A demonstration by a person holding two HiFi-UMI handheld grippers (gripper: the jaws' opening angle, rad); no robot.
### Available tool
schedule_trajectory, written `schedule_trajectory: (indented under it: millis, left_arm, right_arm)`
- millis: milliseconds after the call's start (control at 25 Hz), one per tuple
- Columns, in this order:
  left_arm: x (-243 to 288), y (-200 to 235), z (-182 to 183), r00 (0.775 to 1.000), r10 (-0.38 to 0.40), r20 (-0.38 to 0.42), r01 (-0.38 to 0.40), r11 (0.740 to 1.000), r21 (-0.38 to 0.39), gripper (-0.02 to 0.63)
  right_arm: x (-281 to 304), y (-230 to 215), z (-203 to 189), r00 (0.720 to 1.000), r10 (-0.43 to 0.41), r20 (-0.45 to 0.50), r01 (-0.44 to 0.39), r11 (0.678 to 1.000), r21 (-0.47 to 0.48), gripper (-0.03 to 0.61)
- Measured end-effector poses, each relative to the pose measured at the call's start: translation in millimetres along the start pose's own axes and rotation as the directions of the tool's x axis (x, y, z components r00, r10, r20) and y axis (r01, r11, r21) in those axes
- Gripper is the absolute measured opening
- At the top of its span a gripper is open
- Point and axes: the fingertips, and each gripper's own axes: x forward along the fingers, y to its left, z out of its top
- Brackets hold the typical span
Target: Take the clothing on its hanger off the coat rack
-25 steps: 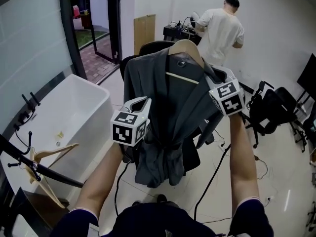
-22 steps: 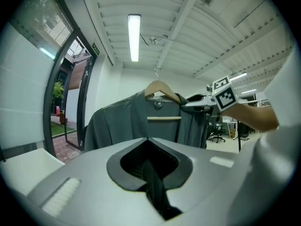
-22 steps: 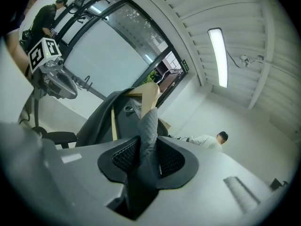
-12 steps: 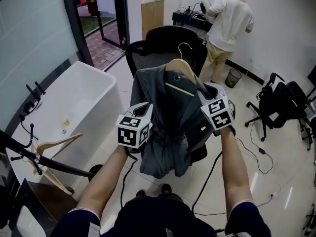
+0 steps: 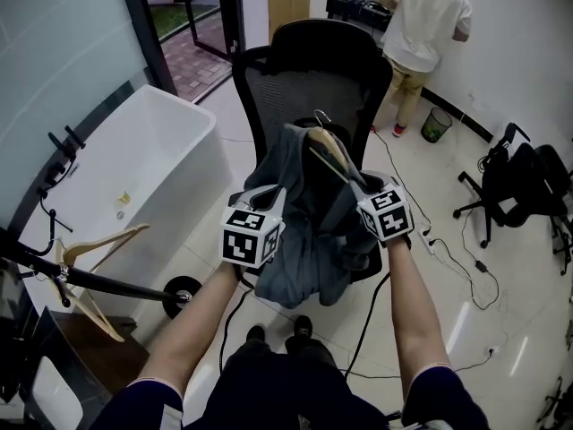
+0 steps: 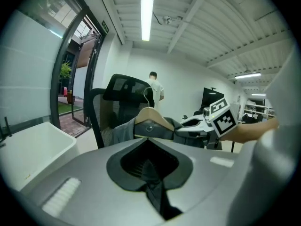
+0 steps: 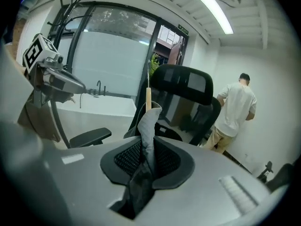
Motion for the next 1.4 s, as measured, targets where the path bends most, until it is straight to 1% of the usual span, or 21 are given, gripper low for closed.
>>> schedule_trajectory:
  millis: [200,440,600,720,840,1120,1200,1240,1280,1360,1400]
  left_arm:
    - [11.1,-4.7,-22.1,0.999,0.008,-0.049,-0.009,1.000,-0.017,0.012]
    - [24.2,-10.1,-47.3,0.995,0.022,-0.097,-0.026,0.999,-0.036,0.012]
    - [29.7,-16.8,-66.8,0.992,0.028,-0.127,-0.034,0.998,-0.050,0.012]
    - [35.7,-19.9,-84.4,0.988,0.030,-0.153,-0.040,0.997,-0.065,0.012]
    - [42.7,-25.0,-100.1,0.984,0.029,-0.177,-0.044,0.996,-0.083,0.012]
    - [58.8,-35.4,-127.0,0.976,0.031,-0.216,-0.056,0.992,-0.109,0.012]
    - [63.6,-37.3,-133.0,0.974,0.034,-0.225,-0.061,0.992,-0.113,0.012]
    - [66.2,-38.1,-135.8,0.973,0.035,-0.229,-0.063,0.991,-0.115,0.012]
    - [68.7,-39.0,-138.4,0.972,0.035,-0.233,-0.064,0.991,-0.117,0.012]
    - [73.1,-40.6,-142.2,0.971,0.033,-0.239,-0.063,0.991,-0.120,0.012]
    - [75.0,-41.8,-143.5,0.970,0.031,-0.242,-0.061,0.991,-0.121,0.012]
  right_arm:
    - [20.2,12.9,-38.7,0.997,0.066,-0.040,-0.063,0.995,0.077,0.060]
    - [46.0,28.4,-69.6,0.989,0.142,-0.040,-0.134,0.979,0.156,0.057]
    - [51.8,27.5,-95.6,0.985,0.167,-0.042,-0.155,0.965,0.212,0.057]
    - [55.5,31.4,-118.0,0.980,0.191,-0.059,-0.172,0.956,0.237,0.055]
    - [58.2,38.6,-136.5,0.976,0.213,-0.055,-0.191,0.946,0.263,0.055]
    - [69.9,44.1,-168.0,0.968,0.246,-0.055,-0.218,0.927,0.305,0.052]
    - [76.7,42.6,-179.5,0.969,0.240,-0.064,-0.208,0.925,0.318,0.052]
    - [80.3,40.6,-185.4,0.970,0.232,-0.071,-0.197,0.925,0.325,0.017]
    - [83.3,38.9,-190.9,0.971,0.226,-0.080,-0.188,0.925,0.329,0.015]
    - [87.9,37.8,-200.8,0.969,0.224,-0.103,-0.180,0.928,0.326,0.022]
    - [89.0,38.3,-205.4,0.967,0.228,-0.111,-0.181,0.927,0.329,0.055]
